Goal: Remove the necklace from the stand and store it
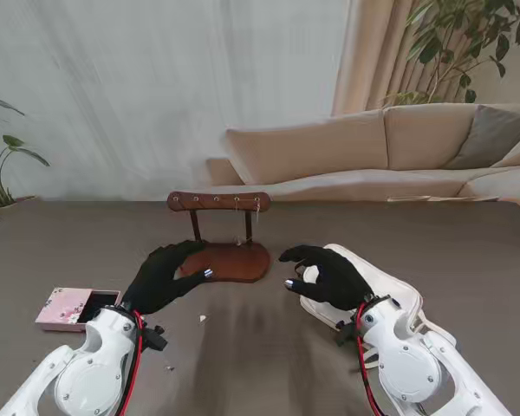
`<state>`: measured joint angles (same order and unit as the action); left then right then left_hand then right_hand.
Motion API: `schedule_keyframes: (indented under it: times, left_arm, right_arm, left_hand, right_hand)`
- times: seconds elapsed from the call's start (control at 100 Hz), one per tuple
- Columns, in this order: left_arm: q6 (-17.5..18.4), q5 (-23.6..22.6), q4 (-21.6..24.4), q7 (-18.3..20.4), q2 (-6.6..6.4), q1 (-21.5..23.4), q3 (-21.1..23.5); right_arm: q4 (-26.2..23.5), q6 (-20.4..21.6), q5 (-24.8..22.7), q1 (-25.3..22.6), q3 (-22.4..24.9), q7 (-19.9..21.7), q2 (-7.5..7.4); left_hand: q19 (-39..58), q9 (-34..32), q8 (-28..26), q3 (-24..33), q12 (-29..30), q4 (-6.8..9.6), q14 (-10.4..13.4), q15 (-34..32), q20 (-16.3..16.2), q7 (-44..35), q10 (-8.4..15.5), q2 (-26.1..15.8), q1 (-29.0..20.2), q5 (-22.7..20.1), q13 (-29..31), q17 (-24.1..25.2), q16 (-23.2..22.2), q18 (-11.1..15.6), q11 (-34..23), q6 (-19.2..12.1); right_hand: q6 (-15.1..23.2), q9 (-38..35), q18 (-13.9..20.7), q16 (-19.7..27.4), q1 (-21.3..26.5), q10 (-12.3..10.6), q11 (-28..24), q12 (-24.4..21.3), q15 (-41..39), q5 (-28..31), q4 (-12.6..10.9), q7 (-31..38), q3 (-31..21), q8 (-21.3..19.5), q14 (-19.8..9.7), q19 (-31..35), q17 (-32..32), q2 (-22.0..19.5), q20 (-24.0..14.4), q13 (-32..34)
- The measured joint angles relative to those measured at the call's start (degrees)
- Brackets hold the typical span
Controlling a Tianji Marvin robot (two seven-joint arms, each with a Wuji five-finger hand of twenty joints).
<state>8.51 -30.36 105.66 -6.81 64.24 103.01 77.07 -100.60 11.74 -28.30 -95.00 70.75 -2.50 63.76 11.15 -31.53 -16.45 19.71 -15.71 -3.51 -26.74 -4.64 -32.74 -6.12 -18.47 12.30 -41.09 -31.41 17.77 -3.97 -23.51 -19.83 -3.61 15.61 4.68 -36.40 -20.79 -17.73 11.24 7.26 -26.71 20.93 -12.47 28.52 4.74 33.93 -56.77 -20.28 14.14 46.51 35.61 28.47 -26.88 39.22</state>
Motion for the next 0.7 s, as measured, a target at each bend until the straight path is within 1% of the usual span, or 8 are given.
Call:
schedule_keyframes:
  times: [0.03,0.1,0.36,0.48,0.57,0.58,0.65,0.7]
  left_arm:
    - [0.0,0.2,-0.1,0.1,0.0,-0.2,-0.2]
    - [-0.2,0.4,-0.3,0.4,-0.03,-0.5,-0.5]
    - [-0.3,0.3,-0.8,1.2,-0.05,-1.4,-1.4]
    - [-0.1,0.2,-0.9,1.4,-0.07,-1.5,-1.4]
    - [0.0,0.4,-1.1,1.4,-0.07,-1.7,-1.5]
    - [0.0,0.5,-1.2,1.4,-0.07,-1.7,-1.5]
    - [0.0,0.9,-1.5,1.6,-0.1,-2.0,-1.8]
    - [0.0,1.5,-1.8,1.9,-0.11,-2.3,-2.1]
  right_arm:
    - [0.0,0.0,0.0,0.0,0.1,0.0,0.0]
    - [0.0,-0.1,0.1,0.0,0.2,0.1,-0.01]
    - [0.0,-0.2,0.5,0.0,0.1,0.1,-0.02]
    - [0.1,-0.7,0.4,0.4,-0.9,-1.0,-0.01]
    - [0.1,-2.1,-0.1,1.0,-2.5,-3.5,0.07]
    - [0.1,-2.4,-0.1,1.1,-2.7,-3.8,0.1]
    - [-0.1,-4.4,-0.4,1.7,-4.0,-4.8,0.38]
    - [-0.1,-6.0,-0.4,2.3,-4.9,-4.9,0.6]
  left_hand:
    - [0.0,0.0,0.0,0.0,0.0,0.0,0.0,0.0,0.0,0.0,0.0,0.0,0.0,0.0,0.0,0.0,0.0,0.0,0.0,0.0]
    - [0.0,0.0,0.0,0.0,0.0,0.0,0.0,0.0,0.1,0.0,0.0,0.0,0.0,0.0,0.0,0.0,0.0,0.0,0.0,0.0]
    - [0.0,0.0,0.0,0.0,0.0,0.0,0.0,0.0,0.6,0.0,0.0,0.0,0.0,0.0,0.0,0.0,0.0,0.0,0.0,0.0]
    - [0.0,0.0,0.0,0.0,0.0,0.0,0.0,0.0,0.6,0.0,0.0,0.0,0.0,0.0,0.0,0.0,-0.4,0.0,0.0,0.0]
    - [0.0,0.0,0.0,0.0,0.0,0.0,0.0,0.0,0.6,0.0,0.0,0.0,0.0,0.0,0.0,0.0,-0.5,0.0,0.0,0.0]
    - [0.0,0.0,0.0,0.0,0.0,0.0,0.0,0.0,0.6,0.0,0.0,0.0,0.0,0.0,0.0,0.0,-0.5,0.0,0.0,0.0]
    - [0.0,0.0,0.0,0.0,0.0,0.0,0.0,0.0,0.6,0.0,0.0,0.0,0.0,0.0,0.0,0.0,-0.5,0.0,0.0,0.0]
    - [0.0,0.0,0.0,0.0,0.0,0.0,0.0,0.0,0.6,0.0,0.0,0.0,0.0,0.0,0.0,0.0,-0.5,0.0,0.0,0.0]
  right_hand:
    - [0.0,0.6,0.2,0.0,0.0,0.0,-0.6,0.0,0.0,0.0,0.0,0.0,0.0,0.0,0.0,-0.2,0.0,0.0,0.0,0.0]
    - [-0.4,0.7,0.4,0.0,0.0,0.0,0.2,0.0,0.0,-1.2,0.0,0.2,0.0,-0.2,0.0,-0.3,0.0,0.0,0.0,0.0]
    - [-0.7,0.7,0.4,0.0,0.0,0.0,-0.3,-0.1,0.0,-1.2,0.0,0.0,0.0,0.0,0.0,-0.4,0.0,0.0,0.0,-0.5]
    - [-0.9,0.7,0.4,0.0,0.0,0.0,-0.3,-0.2,0.0,-1.2,0.0,0.3,0.0,0.0,0.0,-0.4,0.0,0.0,0.0,-0.4]
    - [-1.0,0.7,0.4,0.0,0.0,0.0,-0.3,-0.4,-0.7,-1.2,0.0,0.6,0.0,0.0,0.0,-0.3,0.0,0.0,-0.6,-0.3]
    - [-1.0,0.7,0.4,0.0,0.0,0.0,-0.5,-0.4,-0.9,-1.2,0.0,0.6,0.0,0.0,0.0,0.0,0.0,0.0,-1.4,0.0]
    - [-1.0,0.6,0.5,-0.2,0.0,0.0,-1.0,-0.4,-2.5,-1.5,0.0,0.7,0.0,0.4,0.0,2.6,0.0,0.0,-1.7,2.0]
    - [-1.0,0.6,0.5,-0.7,0.0,0.0,-1.1,-0.4,-3.8,-2.5,0.0,0.9,0.0,0.8,0.1,4.3,0.2,0.0,-2.9,2.6]
